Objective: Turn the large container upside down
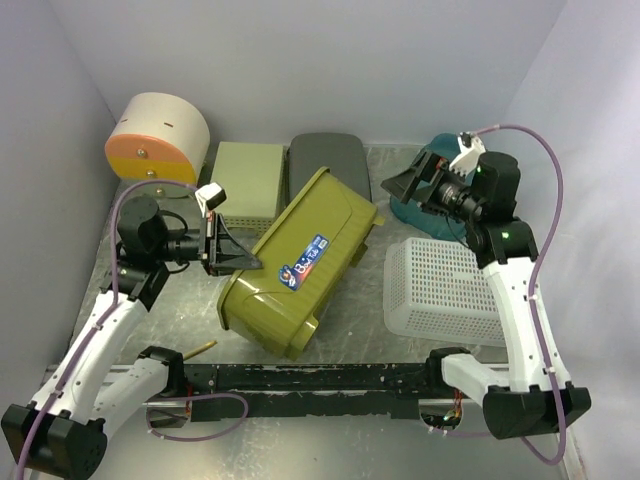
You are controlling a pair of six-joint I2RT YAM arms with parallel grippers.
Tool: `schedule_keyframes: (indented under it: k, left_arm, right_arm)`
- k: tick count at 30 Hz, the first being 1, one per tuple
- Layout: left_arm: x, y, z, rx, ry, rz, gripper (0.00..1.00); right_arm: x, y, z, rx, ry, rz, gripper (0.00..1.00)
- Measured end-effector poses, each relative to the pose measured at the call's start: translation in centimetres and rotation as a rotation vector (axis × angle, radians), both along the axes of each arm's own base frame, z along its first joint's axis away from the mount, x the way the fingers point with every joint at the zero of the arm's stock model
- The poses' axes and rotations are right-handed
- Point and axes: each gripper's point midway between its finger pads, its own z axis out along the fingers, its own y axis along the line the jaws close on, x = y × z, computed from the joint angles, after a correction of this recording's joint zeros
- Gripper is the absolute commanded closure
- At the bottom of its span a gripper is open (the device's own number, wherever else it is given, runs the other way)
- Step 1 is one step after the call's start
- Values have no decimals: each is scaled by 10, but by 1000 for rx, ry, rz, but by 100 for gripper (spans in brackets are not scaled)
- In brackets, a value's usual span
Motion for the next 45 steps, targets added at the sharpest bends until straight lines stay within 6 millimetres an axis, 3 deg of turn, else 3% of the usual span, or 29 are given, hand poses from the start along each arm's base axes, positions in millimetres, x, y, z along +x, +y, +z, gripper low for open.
schedule_keyframes:
  k: [6, 11, 14, 20, 26, 29, 34, 39, 42, 45]
  left_arm:
    - [4, -1, -8, -23, 54, 5, 93]
    - [4, -1, -12, -43, 62, 5, 93]
    - [3, -1, -18, -55, 74, 7, 93]
    - [1, -1, -17, -71, 60, 4, 93]
    - [1, 0, -20, -73, 62, 5, 93]
    - [0, 0, -21, -74, 56, 0, 93]
    - [3, 3, -22, -73, 57, 11, 93]
    - [14, 10, -22, -73, 84, 55, 93]
    - [19, 12, -24, -71, 98, 70, 93]
    - [21, 12, -24, -63, 110, 68, 93]
  right_arm:
    - [-13, -2, -33, 142, 142, -77, 0]
    - [-21, 10, -71, 361, 366, -129, 2]
    - [-26, 17, -85, 468, 464, -147, 12]
    - [-24, 27, -80, 634, 527, -131, 44]
    - [-23, 32, -76, 756, 565, -123, 60]
    - [-24, 32, -70, 785, 563, -124, 56]
    - [-26, 32, -67, 783, 551, -120, 31]
    - [-24, 25, -59, 620, 448, -112, 19]
    - [-21, 16, -49, 438, 298, -87, 17]
    - [-19, 6, -48, 238, 125, -39, 23]
